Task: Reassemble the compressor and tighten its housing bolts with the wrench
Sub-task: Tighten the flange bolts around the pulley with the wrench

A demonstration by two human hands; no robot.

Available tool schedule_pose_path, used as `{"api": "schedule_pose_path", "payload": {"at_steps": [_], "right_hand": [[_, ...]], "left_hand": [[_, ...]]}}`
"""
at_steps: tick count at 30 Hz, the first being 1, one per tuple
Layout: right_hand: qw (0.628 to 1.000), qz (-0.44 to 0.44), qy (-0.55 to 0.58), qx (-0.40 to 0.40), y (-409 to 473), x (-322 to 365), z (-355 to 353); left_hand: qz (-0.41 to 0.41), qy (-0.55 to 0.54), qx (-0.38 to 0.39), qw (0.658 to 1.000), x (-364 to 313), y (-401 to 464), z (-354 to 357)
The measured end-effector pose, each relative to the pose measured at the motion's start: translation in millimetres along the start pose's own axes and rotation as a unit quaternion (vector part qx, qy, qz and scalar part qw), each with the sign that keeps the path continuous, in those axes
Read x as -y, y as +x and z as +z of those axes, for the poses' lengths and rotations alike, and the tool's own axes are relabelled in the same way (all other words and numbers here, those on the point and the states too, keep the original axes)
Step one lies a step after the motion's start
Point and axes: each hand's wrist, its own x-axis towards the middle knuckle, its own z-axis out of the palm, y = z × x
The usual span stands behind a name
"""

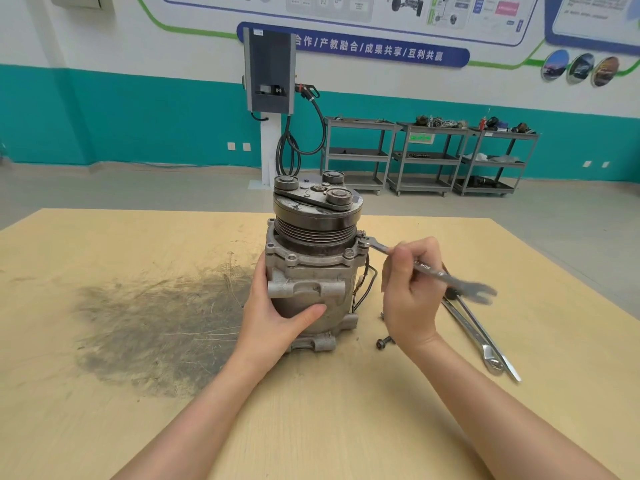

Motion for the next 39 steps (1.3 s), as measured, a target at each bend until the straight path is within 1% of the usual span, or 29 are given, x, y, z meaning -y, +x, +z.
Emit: {"api": "schedule_pose_path", "payload": {"at_steps": [1, 3, 5, 7, 9, 10, 12, 13, 15, 17, 21, 27, 34, 39], "right_hand": [[1.0, -0.02, -0.016, 0.016, -1, 1, 1], [1.0, -0.013, -0.013, 0.003, 2, 3, 2], [0.998, 0.042, 0.021, -0.048, 11, 8, 4], [0.985, 0.127, 0.069, -0.097, 24, 10, 5], [0.961, 0.229, 0.119, -0.101, 42, 8, 4], [0.943, 0.288, 0.139, -0.093, 49, 5, 3], [0.896, 0.401, 0.179, -0.064, 60, -1, 3], [0.875, 0.441, 0.195, -0.048, 61, -3, 2], [0.847, 0.484, 0.219, -0.024, 61, -7, 2], [0.837, 0.497, 0.23, -0.013, 61, -7, 2], [0.841, 0.492, 0.226, 0.003, 62, -4, 2], [0.834, 0.514, 0.199, 0.008, 62, -3, 6], [0.823, 0.52, 0.23, 0.01, 61, -7, 3], [0.846, 0.484, 0.224, -0.016, 55, -12, 6]], "left_hand": [[0.001, 0.0, 0.001, 1.0, 0, 0, 0], [0.003, 0.001, 0.004, 1.0, 1, 0, 0], [0.005, 0.001, 0.005, 1.0, 1, 0, -1], [0.007, 0.003, 0.005, 1.0, 1, 0, -1], [0.009, 0.005, 0.005, 1.0, 1, 0, -1], [0.01, 0.006, 0.005, 1.0, 1, 0, -1], [0.007, 0.007, 0.005, 1.0, 1, 0, -1], [0.005, 0.008, 0.005, 1.0, 1, 0, -2], [0.005, 0.013, 0.005, 1.0, 2, 0, -2], [0.005, 0.016, 0.003, 1.0, 3, 1, -2], [0.006, 0.009, 0.006, 1.0, 4, 1, -2], [0.005, -0.004, 0.005, 1.0, 3, 0, -1], [0.006, -0.004, 0.003, 1.0, 5, 2, -1], [0.005, -0.004, 0.004, 1.0, 6, 2, -1]]}}
